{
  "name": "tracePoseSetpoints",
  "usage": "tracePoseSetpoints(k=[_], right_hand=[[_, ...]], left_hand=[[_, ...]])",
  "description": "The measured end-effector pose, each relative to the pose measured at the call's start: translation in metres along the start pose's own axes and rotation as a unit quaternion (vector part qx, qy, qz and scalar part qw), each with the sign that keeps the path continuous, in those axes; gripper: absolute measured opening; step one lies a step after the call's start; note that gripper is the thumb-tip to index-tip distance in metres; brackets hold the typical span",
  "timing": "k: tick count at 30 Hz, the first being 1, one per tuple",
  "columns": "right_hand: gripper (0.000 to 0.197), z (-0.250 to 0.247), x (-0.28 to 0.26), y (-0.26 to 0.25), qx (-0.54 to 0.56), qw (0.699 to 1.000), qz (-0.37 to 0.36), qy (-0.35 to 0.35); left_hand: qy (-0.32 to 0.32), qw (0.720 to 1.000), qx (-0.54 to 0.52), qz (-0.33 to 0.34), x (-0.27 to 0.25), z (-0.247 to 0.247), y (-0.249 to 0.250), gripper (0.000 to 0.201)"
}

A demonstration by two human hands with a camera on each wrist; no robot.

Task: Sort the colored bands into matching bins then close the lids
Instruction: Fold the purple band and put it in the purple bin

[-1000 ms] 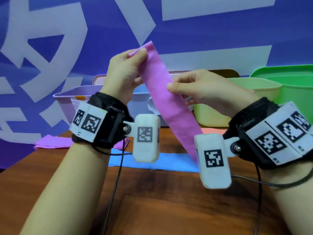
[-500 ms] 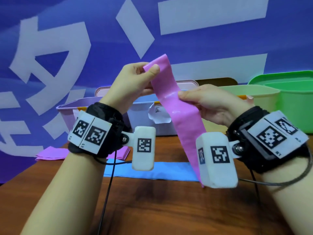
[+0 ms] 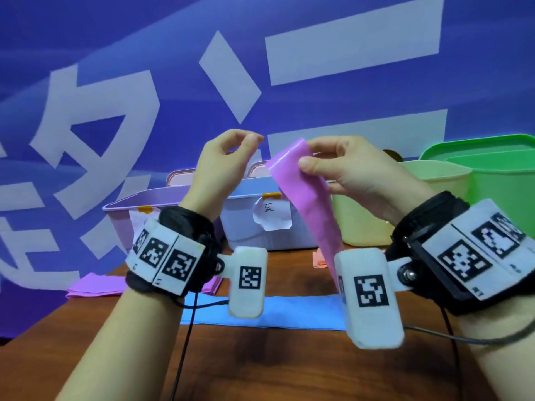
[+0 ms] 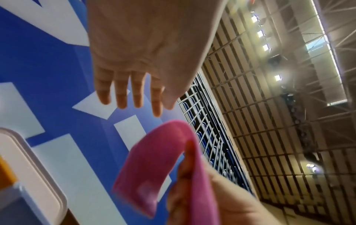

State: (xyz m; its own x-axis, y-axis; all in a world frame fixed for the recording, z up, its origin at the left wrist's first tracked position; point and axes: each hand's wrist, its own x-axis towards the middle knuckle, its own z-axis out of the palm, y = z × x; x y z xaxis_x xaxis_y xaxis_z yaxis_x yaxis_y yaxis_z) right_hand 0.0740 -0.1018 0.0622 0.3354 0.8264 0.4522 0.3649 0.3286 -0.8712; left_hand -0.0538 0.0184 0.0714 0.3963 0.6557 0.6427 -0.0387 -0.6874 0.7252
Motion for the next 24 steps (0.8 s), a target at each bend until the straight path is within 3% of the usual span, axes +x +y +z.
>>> tracePoseSetpoints(k=[4, 6, 10, 13, 17, 21, 24], right_hand=[[0.021, -0.001, 0.004, 0.004, -0.004, 0.997, -0.044, 0.056], [0.018, -0.002, 0.004, 0.004, 0.008, 0.996, -0.053, 0.066], [0.009, 0.0, 0.004, 0.006, 0.028, 0.996, -0.059, 0.067], [0.006, 0.002, 0.005, 0.008, 0.039, 0.996, -0.024, 0.079], [0.015, 0.001, 0.006, 0.016, 0.01, 0.999, 0.04, 0.026], [0.014, 0.007, 0.008, 0.022, -0.054, 0.997, 0.029, 0.043], [0.009, 0.01, 0.009, 0.022, -0.036, 0.997, 0.017, 0.064]], left_hand=[[-0.132, 0.988, -0.078, -0.021, -0.007, 0.009, 0.011, 0.042], [-0.151, 0.987, -0.059, -0.011, -0.01, 0.014, 0.012, 0.035], [-0.147, 0.988, -0.043, -0.008, -0.014, 0.018, 0.009, 0.017], [-0.117, 0.991, -0.058, -0.017, -0.012, 0.017, 0.007, 0.022], [-0.055, 0.996, -0.07, -0.023, -0.006, 0.013, 0.004, 0.033], [-0.019, 0.997, -0.072, -0.029, -0.003, 0.01, 0.001, 0.041], [-0.02, 0.997, -0.063, -0.046, -0.003, 0.009, 0.0, 0.048]])
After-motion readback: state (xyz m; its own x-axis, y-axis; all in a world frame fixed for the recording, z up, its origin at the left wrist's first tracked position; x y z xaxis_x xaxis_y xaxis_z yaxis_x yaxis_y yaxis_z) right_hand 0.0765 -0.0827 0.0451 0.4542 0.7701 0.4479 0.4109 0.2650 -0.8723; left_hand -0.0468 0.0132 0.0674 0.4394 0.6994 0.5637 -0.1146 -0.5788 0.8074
